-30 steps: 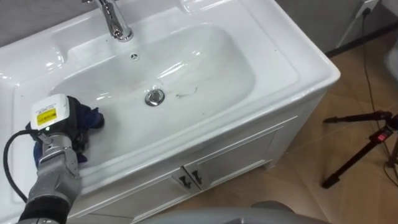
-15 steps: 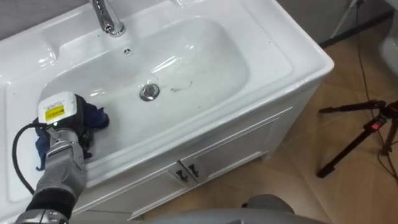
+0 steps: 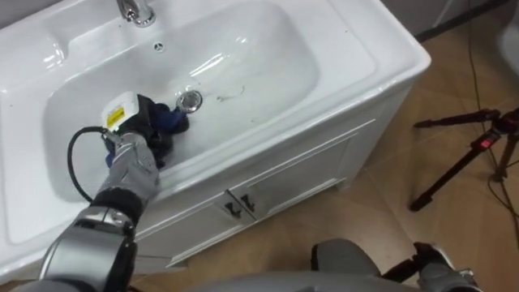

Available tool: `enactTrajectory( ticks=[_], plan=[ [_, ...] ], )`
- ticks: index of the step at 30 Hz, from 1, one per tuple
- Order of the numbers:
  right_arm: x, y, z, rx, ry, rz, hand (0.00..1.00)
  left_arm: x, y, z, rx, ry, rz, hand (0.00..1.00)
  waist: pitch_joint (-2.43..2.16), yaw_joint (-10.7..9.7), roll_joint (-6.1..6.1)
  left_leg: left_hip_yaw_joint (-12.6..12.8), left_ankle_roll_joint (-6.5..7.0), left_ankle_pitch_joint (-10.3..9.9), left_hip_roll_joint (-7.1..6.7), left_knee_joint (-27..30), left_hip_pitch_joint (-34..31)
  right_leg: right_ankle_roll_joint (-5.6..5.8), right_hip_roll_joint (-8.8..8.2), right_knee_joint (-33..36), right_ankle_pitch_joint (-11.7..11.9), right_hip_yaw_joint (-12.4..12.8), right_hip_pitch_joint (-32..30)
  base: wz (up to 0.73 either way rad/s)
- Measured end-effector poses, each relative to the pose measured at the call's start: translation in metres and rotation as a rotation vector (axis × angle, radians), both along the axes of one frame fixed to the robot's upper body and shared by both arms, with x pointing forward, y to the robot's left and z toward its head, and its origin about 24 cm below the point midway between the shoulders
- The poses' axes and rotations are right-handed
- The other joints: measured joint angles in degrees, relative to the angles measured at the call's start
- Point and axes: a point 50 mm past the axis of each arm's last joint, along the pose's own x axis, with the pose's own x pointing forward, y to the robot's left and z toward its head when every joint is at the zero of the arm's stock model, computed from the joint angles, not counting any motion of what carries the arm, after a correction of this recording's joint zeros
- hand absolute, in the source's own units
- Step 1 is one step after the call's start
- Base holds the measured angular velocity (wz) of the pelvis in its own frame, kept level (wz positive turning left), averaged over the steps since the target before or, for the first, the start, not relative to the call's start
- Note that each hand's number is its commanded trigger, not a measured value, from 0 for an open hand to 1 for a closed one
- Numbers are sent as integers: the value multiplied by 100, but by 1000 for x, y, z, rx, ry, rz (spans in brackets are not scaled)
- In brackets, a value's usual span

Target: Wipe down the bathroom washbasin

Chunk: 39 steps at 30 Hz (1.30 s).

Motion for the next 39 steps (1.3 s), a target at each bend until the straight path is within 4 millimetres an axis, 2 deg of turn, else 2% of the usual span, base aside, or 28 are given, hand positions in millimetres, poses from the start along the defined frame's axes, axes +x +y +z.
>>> enactTrajectory(
  ticks=[4, 6, 11, 16, 17, 18, 21, 22, 25, 29, 32, 36, 39],
  plan=[
    [0, 10, -3, 19, 9, 27, 0, 14, -21, 6, -200, -28, 46, 100, 0, -194, -181, 23, 55, -11, 12, -39, -64, 52, -28, -61, 93, -4, 8, -3],
    [0, 11, -3, 16, 15, 31, 0, 16, -25, 7, -275, -40, 70, 100, -3, -275, -185, 82, 67, -20, 9, -41, -82, -2, -17, -132, 184, -4, 23, -13],
    [-3, 11, -4, 14, 31, 33, 0, 24, -38, 13, -424, -67, 93, 100, -3, -412, -164, 107, 62, -55, 11, -7, -78, -13, 8, -147, 208, 22, -20, -4],
    [-2, 12, -4, 18, 22, 36, 0, 31, -48, 19, -460, -80, 75, 100, -11, -483, -130, 119, 55, -74, 21, -12, -78, -19, 11, -119, 177, 14, -32, -1],
    [-3, 12, -4, 18, 27, 38, 0, 32, -47, 21, -474, -83, 86, 100, 7, -515, -148, 125, 53, -79, 26, -9, -83, -19, 15, -124, 175, 17, -30, 0],
    [-3, 12, -4, 17, 27, 40, 0, 33, -46, 21, -481, -85, 91, 100, -7, -536, -114, 126, 52, -82, 29, -5, -84, -19, 20, -131, 175, 23, -26, 0],
    [-5, 13, -4, 24, 35, 42, 0, 36, -47, 24, -510, -87, 98, 100, 22, -639, -97, 176, 50, -110, 32, -8, -34, 1, 81, -134, 165, 182, -7, -13],
    [-8, 13, -5, 27, 43, 39, 0, 37, -45, 25, -518, -86, 105, 100, 47, -655, -107, 243, 53, -131, 38, -23, 7, 4, 97, -128, 165, 233, 6, -25],
    [-14, 14, -6, 43, 63, 41, 0, 42, -43, 30, -531, -94, 104, 100, 61, -750, -79, 302, 75, -175, 31, -26, -9, 35, 100, -103, 149, 295, -19, -13],
    [-23, 15, -8, 63, 89, 36, 0, 46, -38, 36, -519, -105, 94, 100, 57, -815, -67, 420, 101, -199, 11, -9, 1, 54, 85, -17, 139, 365, -95, -12],
    [-21, 15, -8, 68, 88, 38, 0, 47, -37, 37, -503, -105, 82, 100, 56, -904, -68, 445, 111, -205, 9, -14, 13, 69, 76, -10, 138, 380, -95, 0],
    [-23, 15, -8, 80, 97, 38, 0, 51, -38, 42, -497, -118, 69, 100, 58, -911, -71, 468, 117, -209, -5, -31, 10, 80, 86, -31, 139, 414, -112, -3],
    [-27, 14, -8, 76, 105, 34, 0, 57, -39, 49, -496, -135, 59, 100, 40, -921, -47, 469, 115, -208, -1, -58, 10, 80, 96, -46, 139, 415, -116, 0]
  ],
)
